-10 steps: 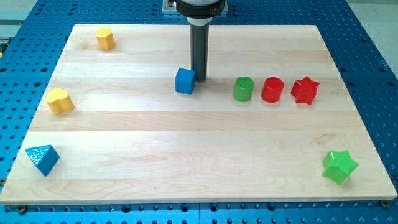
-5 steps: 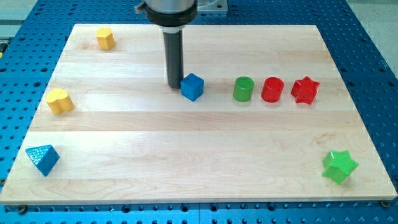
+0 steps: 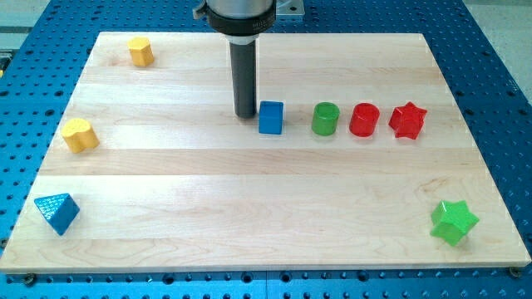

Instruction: Adjust the blue cube to the left of the green circle

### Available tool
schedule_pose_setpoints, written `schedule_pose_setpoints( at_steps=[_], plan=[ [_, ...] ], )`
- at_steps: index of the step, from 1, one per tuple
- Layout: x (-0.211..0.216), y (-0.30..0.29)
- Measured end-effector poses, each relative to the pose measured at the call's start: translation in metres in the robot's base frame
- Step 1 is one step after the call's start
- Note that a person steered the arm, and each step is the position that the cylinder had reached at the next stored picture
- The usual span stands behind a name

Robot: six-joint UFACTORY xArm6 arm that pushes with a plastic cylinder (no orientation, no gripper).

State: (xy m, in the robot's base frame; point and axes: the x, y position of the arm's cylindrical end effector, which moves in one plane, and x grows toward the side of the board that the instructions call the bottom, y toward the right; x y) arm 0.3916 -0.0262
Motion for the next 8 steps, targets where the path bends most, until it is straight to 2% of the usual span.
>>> schedule_pose_setpoints(
  at_steps=[2,3,4,5,8],
  plan=[
    [0.033,0.03],
    [0.03,0.019],
    [-0.015,0.019],
    [-0.018,0.044],
    [0.007,0.041]
  ],
)
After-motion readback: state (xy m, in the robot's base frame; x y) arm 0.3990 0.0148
